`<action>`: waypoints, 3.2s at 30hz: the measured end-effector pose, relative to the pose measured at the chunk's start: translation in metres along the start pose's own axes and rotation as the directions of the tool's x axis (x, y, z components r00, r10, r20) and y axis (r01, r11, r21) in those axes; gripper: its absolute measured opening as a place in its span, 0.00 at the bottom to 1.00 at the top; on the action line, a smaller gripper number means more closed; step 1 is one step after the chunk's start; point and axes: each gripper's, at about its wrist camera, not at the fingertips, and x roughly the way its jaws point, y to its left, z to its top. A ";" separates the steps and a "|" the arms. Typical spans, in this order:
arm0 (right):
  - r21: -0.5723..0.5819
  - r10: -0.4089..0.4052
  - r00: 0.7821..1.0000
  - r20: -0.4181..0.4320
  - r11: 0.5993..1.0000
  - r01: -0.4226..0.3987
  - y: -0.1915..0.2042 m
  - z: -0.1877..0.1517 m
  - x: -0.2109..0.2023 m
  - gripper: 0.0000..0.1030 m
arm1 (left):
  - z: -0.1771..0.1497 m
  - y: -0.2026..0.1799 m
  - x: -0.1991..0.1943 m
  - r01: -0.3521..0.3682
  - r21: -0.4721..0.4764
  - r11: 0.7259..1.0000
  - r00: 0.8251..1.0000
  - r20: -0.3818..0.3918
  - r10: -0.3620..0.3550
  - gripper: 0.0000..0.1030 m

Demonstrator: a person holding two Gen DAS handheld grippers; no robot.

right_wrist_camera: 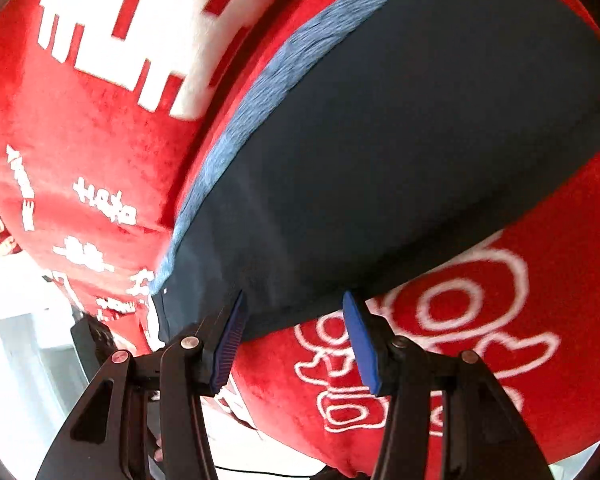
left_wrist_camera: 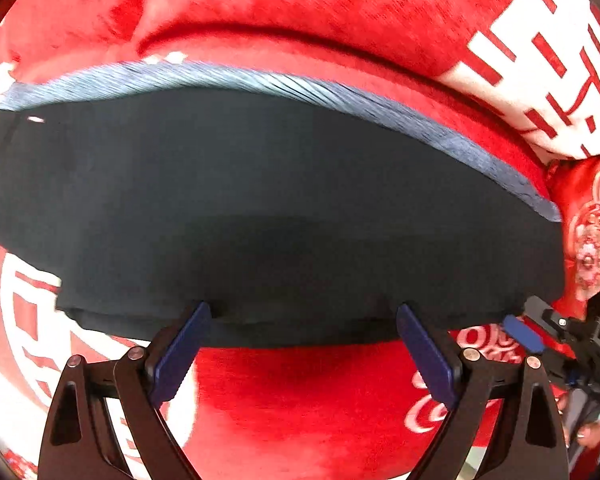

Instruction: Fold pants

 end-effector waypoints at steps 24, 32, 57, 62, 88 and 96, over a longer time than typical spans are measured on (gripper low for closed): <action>0.046 0.218 0.962 -0.164 0.976 -0.213 0.113 -0.100 0.193 0.53 | 0.036 0.187 -0.001 -0.167 -0.029 0.985 0.983 0.069 0.169 0.93; 0.028 0.140 0.984 -0.109 0.990 -0.138 0.126 -0.093 0.185 0.12 | 0.058 0.159 0.011 -0.122 0.072 0.990 0.990 0.078 0.116 0.93; -0.071 0.045 0.999 -0.020 0.996 -0.046 0.119 -0.099 0.140 0.07 | 0.007 0.143 0.010 -0.139 0.169 0.976 0.990 0.058 0.131 0.93; -0.067 -0.060 0.998 -0.018 0.996 0.058 0.101 -0.117 0.147 0.07 | -0.002 0.135 0.014 -0.174 0.221 0.960 0.984 0.082 0.160 0.93; 0.314 -0.315 0.881 0.352 0.927 0.206 -0.066 -0.007 -0.096 0.26 | 0.012 -0.001 0.032 -0.136 0.263 0.955 0.989 0.088 0.117 0.93; 0.221 -0.308 0.874 0.375 0.946 0.238 -0.048 -0.001 -0.106 0.06 | 0.015 -0.004 0.034 -0.151 0.258 0.954 0.988 0.062 0.139 0.93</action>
